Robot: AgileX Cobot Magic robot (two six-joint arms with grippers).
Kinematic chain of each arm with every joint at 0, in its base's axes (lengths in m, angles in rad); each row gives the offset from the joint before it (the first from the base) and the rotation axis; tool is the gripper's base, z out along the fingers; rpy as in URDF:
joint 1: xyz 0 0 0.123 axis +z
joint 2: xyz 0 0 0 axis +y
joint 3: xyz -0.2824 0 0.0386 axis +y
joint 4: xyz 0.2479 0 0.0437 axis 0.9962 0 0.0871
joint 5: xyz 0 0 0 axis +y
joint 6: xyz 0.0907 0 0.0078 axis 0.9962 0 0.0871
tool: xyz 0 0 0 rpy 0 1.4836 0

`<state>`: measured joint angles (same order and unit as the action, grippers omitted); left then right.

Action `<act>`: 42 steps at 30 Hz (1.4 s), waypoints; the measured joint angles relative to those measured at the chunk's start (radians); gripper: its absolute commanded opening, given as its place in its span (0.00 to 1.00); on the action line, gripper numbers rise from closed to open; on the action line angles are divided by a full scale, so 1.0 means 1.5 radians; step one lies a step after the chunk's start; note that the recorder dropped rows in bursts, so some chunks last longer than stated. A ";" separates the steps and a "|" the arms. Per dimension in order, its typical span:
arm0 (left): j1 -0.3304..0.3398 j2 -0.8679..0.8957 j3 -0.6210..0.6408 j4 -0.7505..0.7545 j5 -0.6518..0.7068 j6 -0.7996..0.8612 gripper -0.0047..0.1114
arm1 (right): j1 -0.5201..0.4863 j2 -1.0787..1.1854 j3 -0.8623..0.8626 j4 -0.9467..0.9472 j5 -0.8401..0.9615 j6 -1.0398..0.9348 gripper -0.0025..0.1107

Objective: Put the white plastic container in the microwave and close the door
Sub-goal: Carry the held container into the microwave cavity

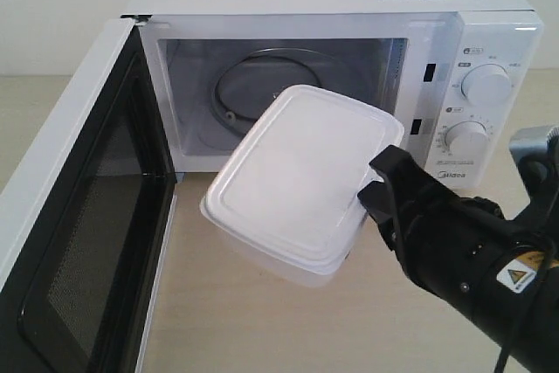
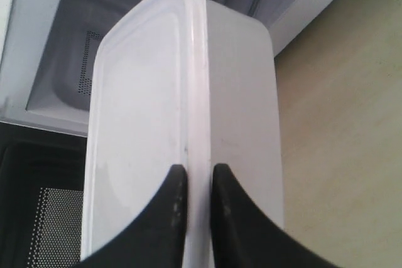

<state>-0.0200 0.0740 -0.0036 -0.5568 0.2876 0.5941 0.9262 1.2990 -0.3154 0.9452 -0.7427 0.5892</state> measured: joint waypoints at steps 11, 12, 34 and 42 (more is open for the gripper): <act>0.000 0.000 0.000 0.000 0.000 0.000 0.08 | 0.000 0.118 -0.032 -0.065 -0.053 0.142 0.02; 0.000 0.000 0.000 0.000 0.000 0.000 0.08 | 0.000 0.125 -0.042 -0.065 -0.056 0.142 0.02; 0.000 0.000 0.000 0.000 0.000 0.000 0.08 | -0.001 0.262 -0.186 0.025 -0.092 0.151 0.02; 0.000 0.000 0.000 0.000 0.000 0.000 0.08 | -0.065 0.274 -0.231 0.027 -0.074 0.139 0.02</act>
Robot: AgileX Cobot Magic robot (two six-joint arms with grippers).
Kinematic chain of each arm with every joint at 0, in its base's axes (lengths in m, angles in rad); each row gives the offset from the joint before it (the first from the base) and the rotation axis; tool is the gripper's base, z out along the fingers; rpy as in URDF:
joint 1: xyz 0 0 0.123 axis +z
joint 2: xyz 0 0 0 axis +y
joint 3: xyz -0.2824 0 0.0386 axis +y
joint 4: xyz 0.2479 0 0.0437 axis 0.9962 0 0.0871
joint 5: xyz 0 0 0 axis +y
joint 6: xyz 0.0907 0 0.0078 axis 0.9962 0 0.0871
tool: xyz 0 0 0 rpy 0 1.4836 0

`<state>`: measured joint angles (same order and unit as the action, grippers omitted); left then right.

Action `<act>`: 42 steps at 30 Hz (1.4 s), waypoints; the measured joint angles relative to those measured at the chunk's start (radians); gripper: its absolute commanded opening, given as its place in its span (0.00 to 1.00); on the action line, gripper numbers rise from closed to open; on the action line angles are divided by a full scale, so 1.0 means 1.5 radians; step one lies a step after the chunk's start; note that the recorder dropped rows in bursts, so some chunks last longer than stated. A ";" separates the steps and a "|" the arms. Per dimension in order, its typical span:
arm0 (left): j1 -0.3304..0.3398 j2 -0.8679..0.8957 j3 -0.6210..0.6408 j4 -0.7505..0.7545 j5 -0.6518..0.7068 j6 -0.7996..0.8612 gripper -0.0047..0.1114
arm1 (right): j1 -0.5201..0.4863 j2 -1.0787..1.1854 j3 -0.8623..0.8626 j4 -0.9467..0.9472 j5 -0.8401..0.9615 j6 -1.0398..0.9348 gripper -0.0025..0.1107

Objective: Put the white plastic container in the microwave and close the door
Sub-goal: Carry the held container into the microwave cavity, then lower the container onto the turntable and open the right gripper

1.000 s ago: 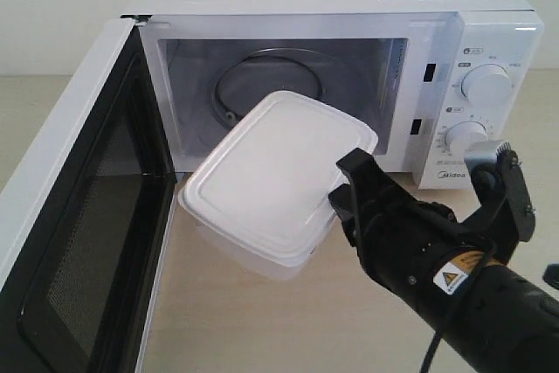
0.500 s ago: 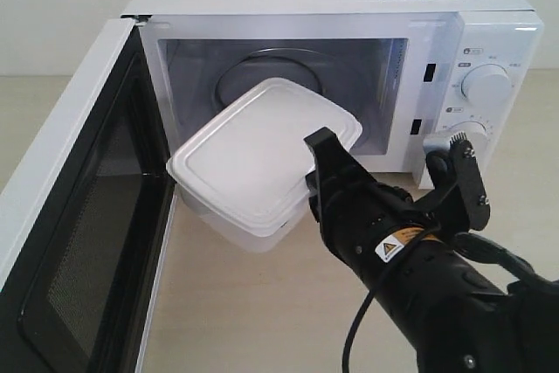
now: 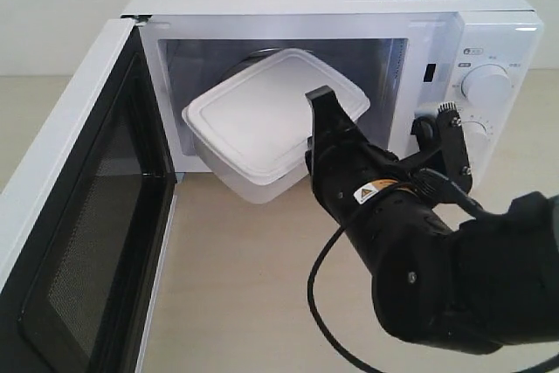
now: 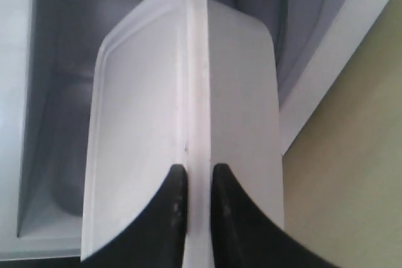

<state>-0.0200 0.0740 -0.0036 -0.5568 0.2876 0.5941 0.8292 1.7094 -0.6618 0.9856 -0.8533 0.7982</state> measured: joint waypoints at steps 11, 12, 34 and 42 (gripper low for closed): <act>0.000 0.000 0.000 0.000 0.000 0.000 0.08 | -0.030 0.081 -0.083 -0.011 0.018 -0.013 0.02; 0.000 0.000 0.000 0.000 0.000 0.000 0.08 | -0.036 0.084 -0.087 -0.011 0.018 -0.015 0.02; 0.000 0.000 0.000 0.000 0.000 0.000 0.08 | -0.100 0.133 -0.165 -0.030 0.029 -0.062 0.02; 0.000 0.000 0.000 0.000 0.000 0.000 0.08 | -0.105 0.168 -0.209 -0.032 0.032 -0.082 0.02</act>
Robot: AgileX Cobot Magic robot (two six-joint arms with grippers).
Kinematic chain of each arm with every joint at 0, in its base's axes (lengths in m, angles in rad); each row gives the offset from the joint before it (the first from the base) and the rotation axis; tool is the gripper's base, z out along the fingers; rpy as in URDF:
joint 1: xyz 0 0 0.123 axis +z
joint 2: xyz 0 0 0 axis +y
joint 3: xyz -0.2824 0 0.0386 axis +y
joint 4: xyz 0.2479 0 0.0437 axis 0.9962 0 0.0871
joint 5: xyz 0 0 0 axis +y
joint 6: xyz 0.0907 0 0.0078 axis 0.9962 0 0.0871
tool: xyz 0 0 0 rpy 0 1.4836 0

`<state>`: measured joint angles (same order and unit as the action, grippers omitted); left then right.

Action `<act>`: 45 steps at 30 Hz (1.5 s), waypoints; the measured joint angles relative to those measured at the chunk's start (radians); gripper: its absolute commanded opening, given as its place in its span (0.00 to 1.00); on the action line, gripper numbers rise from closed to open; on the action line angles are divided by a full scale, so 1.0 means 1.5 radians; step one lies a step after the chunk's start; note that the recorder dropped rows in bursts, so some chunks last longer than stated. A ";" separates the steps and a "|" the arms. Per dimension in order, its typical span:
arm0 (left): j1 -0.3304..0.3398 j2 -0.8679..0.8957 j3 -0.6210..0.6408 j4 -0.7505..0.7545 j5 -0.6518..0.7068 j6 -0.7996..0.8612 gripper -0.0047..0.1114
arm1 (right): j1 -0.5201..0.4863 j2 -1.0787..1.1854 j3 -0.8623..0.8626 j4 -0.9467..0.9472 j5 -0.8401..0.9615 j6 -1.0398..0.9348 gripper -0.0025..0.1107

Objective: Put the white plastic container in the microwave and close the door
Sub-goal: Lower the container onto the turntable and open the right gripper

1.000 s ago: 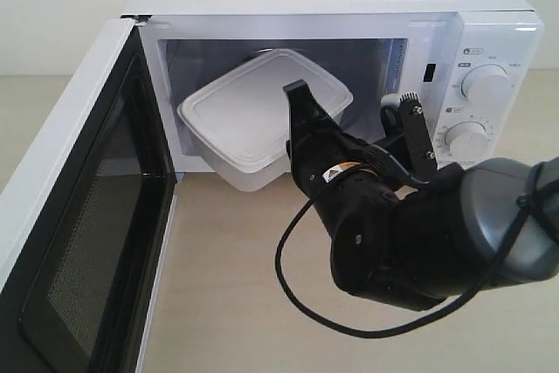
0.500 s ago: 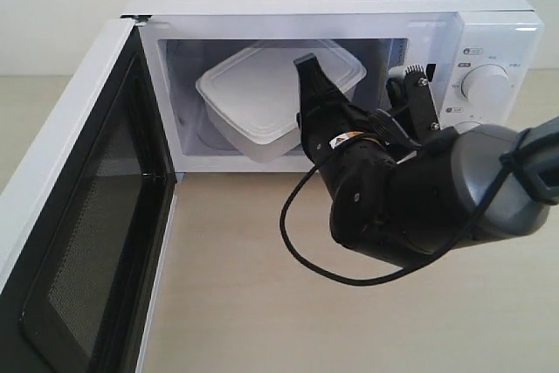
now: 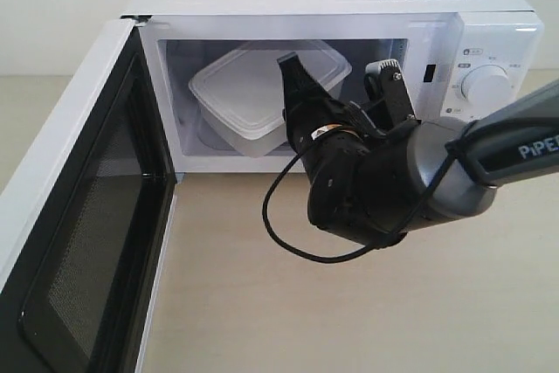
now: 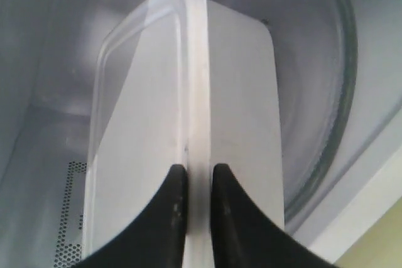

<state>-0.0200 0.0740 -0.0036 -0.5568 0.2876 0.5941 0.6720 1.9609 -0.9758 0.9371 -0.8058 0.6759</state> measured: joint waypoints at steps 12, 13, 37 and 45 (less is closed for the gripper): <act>0.000 0.000 0.000 0.000 0.000 0.000 0.08 | -0.022 0.014 -0.028 -0.003 0.008 -0.040 0.02; 0.000 0.000 0.000 0.000 0.000 0.000 0.08 | -0.024 0.014 -0.028 -0.003 0.009 -0.042 0.02; 0.000 0.000 0.000 0.000 0.000 0.000 0.08 | -0.028 0.048 -0.047 -0.017 -0.019 -0.031 0.30; 0.000 0.000 0.000 0.000 0.000 0.000 0.08 | -0.028 0.048 -0.047 -0.019 -0.025 -0.031 0.30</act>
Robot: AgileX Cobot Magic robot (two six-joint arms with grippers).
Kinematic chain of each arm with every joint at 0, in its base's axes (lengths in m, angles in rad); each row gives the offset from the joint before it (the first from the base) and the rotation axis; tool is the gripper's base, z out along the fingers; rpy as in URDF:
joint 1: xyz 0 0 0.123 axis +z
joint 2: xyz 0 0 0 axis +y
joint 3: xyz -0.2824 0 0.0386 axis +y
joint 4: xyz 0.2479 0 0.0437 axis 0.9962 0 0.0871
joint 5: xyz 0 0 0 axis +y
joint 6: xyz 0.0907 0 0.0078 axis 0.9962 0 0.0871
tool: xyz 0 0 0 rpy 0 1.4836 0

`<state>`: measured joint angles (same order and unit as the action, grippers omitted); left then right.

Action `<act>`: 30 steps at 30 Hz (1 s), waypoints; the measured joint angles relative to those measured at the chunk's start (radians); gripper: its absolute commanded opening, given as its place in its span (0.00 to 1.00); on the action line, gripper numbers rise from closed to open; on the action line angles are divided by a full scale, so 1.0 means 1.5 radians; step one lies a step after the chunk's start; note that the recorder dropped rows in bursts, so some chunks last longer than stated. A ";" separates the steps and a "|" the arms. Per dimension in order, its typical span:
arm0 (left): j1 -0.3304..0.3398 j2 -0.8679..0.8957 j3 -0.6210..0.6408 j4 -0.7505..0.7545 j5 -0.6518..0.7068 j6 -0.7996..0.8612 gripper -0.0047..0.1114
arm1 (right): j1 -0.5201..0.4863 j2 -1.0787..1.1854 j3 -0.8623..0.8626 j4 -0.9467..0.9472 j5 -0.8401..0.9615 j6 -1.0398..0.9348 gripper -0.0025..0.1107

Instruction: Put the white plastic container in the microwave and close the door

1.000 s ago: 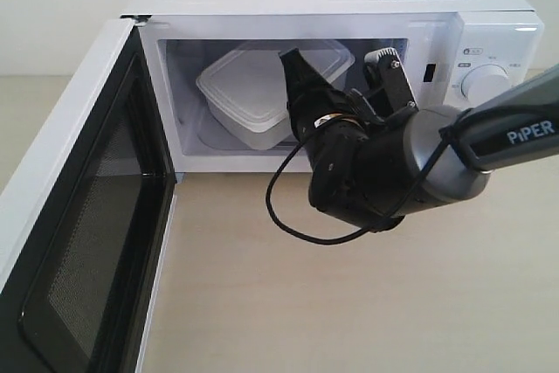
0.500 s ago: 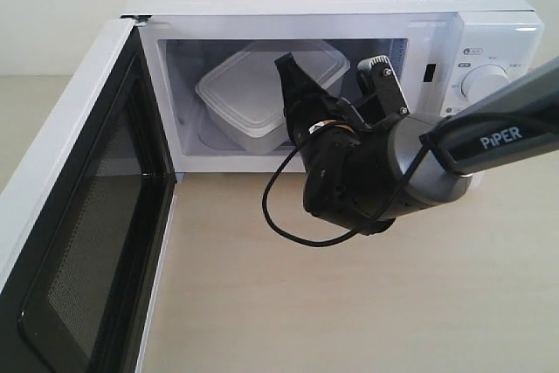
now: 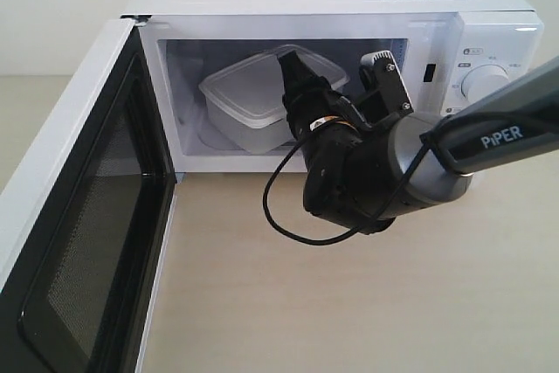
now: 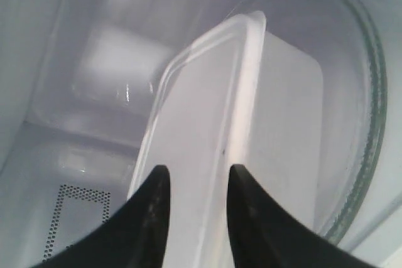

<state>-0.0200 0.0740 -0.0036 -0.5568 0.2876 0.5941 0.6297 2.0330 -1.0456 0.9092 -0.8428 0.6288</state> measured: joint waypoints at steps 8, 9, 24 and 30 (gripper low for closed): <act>0.000 0.000 0.000 0.000 0.000 0.000 0.08 | 0.000 -0.026 0.053 -0.037 0.004 0.000 0.30; 0.000 0.000 0.000 0.000 0.000 0.000 0.08 | 0.000 -0.034 0.065 -0.046 0.004 -0.001 0.30; 0.000 0.000 0.000 0.000 0.000 0.000 0.08 | 0.000 -0.138 0.239 -0.319 -0.002 -0.354 0.02; 0.000 0.000 0.000 0.000 0.000 0.000 0.08 | 0.000 -0.106 0.222 -0.369 -0.034 -0.398 0.02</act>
<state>-0.0200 0.0740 -0.0036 -0.5568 0.2876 0.5941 0.6297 1.8733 -0.7126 0.3562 -0.8941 0.0323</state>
